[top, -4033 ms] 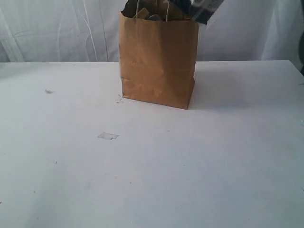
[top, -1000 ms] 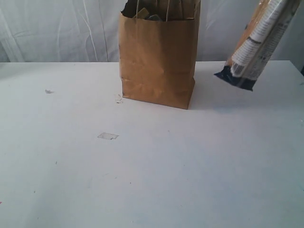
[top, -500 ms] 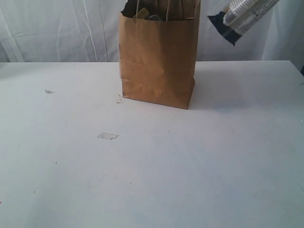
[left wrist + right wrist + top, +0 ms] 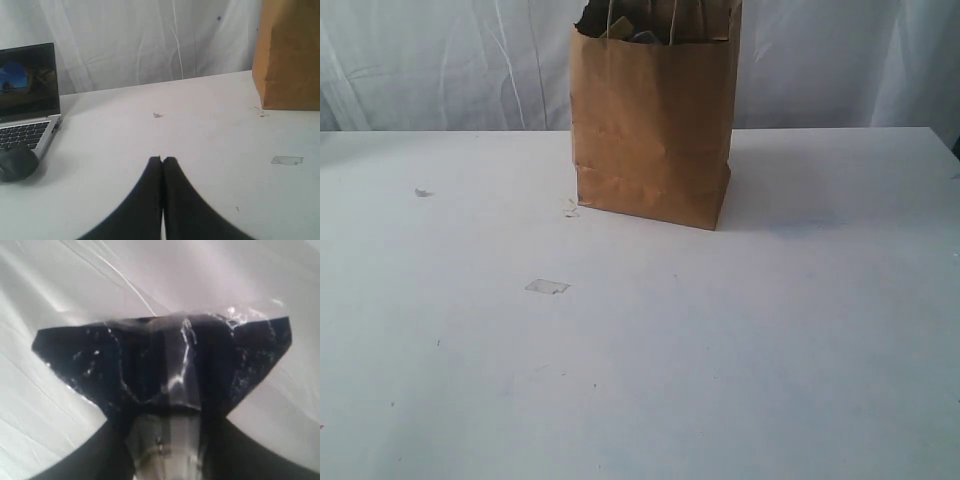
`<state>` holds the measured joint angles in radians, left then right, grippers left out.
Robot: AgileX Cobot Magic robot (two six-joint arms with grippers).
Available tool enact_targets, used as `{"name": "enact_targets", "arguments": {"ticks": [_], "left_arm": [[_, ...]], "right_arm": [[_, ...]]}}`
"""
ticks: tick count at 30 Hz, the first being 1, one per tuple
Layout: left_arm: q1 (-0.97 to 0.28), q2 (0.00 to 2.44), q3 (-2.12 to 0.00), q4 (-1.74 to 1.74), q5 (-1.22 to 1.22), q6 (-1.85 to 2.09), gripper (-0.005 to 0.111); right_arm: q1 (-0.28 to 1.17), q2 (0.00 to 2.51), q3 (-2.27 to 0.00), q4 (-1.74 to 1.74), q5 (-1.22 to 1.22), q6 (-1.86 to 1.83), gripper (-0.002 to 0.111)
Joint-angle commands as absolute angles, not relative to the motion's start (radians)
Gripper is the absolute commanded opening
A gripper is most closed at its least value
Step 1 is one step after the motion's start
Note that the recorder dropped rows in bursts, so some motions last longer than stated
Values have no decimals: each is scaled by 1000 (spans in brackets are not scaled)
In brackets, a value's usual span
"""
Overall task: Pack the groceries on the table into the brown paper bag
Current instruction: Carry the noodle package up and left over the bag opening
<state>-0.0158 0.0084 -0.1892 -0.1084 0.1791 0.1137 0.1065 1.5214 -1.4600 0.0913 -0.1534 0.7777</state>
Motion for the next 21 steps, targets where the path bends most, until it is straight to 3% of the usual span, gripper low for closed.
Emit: {"name": "enact_targets", "arguments": {"ticks": [1, 11, 21], "left_arm": [[-22, 0, -186, -110, 180, 110, 0], [-22, 0, -186, -110, 180, 110, 0], [-22, 0, -186, -110, 180, 110, 0]], "right_arm": [[143, 1537, -1476, 112, -486, 725, 0], [229, 1674, -1476, 112, -611, 689, 0], [238, 1676, -1476, 95, -534, 442, 0]]}}
